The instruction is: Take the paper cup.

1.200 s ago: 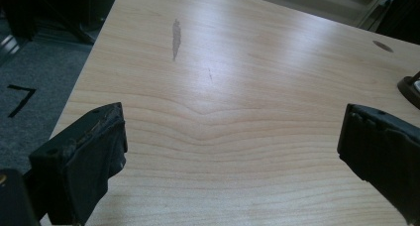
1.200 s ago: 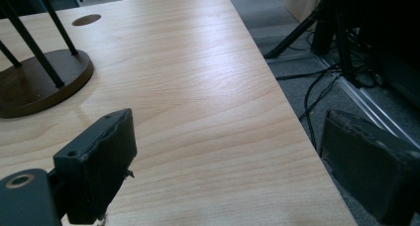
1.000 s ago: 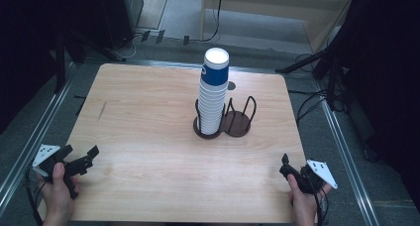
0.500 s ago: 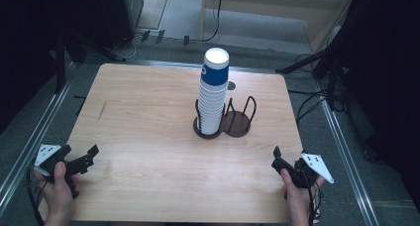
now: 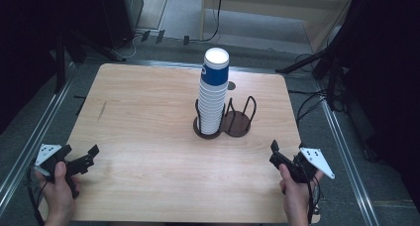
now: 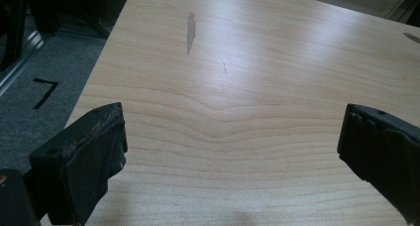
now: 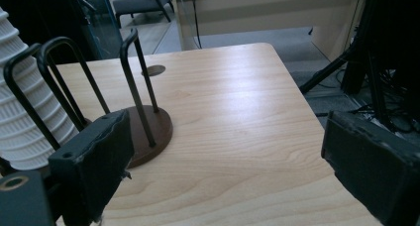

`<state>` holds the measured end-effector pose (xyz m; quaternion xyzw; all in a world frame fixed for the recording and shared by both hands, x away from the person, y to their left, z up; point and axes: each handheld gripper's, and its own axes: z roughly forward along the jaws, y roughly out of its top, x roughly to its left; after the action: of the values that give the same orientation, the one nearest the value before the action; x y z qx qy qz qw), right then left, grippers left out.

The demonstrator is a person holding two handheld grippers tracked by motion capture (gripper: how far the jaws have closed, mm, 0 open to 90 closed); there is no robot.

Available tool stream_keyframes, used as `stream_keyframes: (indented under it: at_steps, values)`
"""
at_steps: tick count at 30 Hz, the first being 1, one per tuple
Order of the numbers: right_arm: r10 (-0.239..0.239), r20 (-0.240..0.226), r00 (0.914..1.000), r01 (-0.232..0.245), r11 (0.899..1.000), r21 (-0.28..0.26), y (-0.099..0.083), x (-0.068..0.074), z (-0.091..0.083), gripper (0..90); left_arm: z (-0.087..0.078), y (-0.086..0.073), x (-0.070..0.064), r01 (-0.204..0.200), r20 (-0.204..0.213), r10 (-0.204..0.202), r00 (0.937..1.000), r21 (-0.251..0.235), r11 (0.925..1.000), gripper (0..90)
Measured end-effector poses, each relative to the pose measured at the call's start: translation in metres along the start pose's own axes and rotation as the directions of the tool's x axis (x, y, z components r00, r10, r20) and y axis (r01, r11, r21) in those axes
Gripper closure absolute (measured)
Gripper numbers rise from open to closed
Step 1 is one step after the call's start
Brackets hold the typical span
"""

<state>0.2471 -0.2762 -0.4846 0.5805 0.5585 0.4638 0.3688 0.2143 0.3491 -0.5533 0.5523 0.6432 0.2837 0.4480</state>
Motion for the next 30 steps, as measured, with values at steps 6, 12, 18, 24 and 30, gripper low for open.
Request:
stream_keyframes:
  at_steps: [6, 12, 18, 24, 30]
  values:
    - [-0.003, -0.015, 0.9999, 0.003, 1.000, -0.004, 0.007, 0.007, 0.000, 5.8, 0.000, 0.000, 0.000, 0.000, 0.000, 0.000, 1.0000, 0.001, 1.0000, 0.0]
    - [-0.016, -0.032, 0.9994, 0.016, 1.000, -0.009, 0.014, 0.017, 0.003, 5.8, 0.000, 0.000, 0.000, 0.001, 0.001, -0.001, 1.0000, 0.001, 1.0000, 0.0]
    - [-0.028, -0.053, 0.9982, 0.027, 0.999, -0.020, 0.022, 0.028, 0.005, 5.8, 0.000, 0.000, 0.000, 0.003, 0.002, -0.003, 1.0000, 0.002, 1.0000, 0.0]
    - [-0.033, -0.078, 0.9964, 0.031, 0.999, -0.024, 0.029, 0.040, 0.009, 5.9, 0.000, 0.000, 0.000, 0.003, 0.003, -0.003, 1.0000, 0.003, 1.0000, 0.0]
    - [-0.039, -0.102, 0.9940, 0.037, 0.999, -0.025, 0.035, 0.051, 0.012, 5.8, 0.000, 0.000, 0.000, 0.004, 0.005, -0.004, 1.0000, 0.002, 1.0000, 0.0]
